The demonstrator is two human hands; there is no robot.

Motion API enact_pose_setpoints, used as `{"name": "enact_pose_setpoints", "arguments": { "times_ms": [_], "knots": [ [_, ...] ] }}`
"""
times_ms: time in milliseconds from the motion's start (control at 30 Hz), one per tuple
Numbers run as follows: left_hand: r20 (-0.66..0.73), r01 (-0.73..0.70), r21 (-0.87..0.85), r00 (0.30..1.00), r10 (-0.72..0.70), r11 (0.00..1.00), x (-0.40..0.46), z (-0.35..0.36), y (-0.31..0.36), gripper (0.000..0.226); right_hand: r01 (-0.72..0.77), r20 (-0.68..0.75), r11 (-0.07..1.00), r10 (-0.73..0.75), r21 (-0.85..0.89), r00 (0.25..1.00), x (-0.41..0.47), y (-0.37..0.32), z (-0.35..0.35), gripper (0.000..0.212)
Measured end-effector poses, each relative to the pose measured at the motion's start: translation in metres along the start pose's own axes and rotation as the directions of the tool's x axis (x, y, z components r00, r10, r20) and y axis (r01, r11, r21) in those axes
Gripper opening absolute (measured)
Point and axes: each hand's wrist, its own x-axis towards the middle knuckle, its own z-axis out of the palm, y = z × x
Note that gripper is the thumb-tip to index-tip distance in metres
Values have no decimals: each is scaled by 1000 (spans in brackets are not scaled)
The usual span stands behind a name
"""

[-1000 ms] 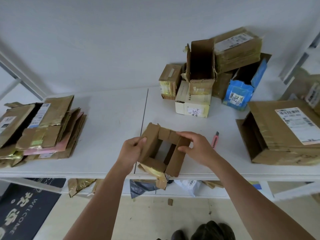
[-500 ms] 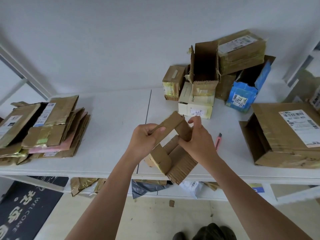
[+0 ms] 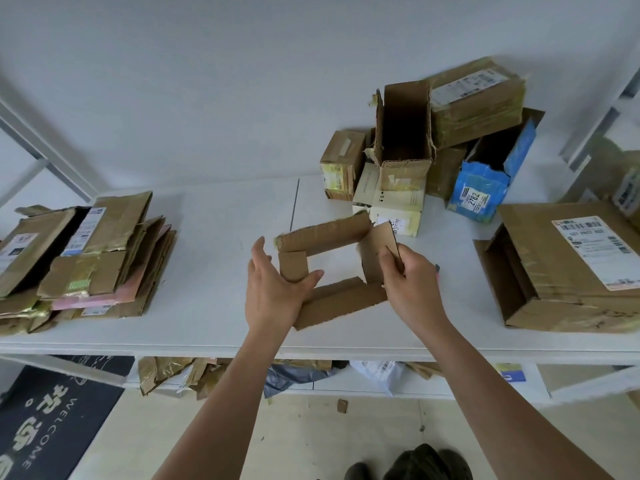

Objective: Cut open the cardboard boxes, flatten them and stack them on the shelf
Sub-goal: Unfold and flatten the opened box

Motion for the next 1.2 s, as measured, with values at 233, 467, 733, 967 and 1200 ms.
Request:
{"name": "enact_pose_setpoints", "arguments": {
  "times_ms": [233, 467, 733, 967, 1200],
  "knots": [
    [66, -20, 51, 998, 17, 998, 2, -2, -9, 69, 116, -32, 993, -116, 26, 993, -2, -5, -2, 40],
    [353, 325, -735, 933, -74, 595, 7, -26, -48, 56, 178, 183, 982, -164, -63, 969, -1, 21, -4, 25],
    [612, 664, -529, 730, -305, 529, -2, -15, -108, 40, 78, 666, 895, 266, -440, 697, -17, 78, 19, 53],
    [338, 535, -120, 814, -473, 836, 5, 25, -106, 37, 237, 435, 673, 139, -700, 890, -10, 75, 66, 46],
    [250, 426, -26, 879, -407, 904, 9, 34, -109, 24, 310, 461, 556, 151, -771, 874, -30, 100, 95, 68]
  ]
}}
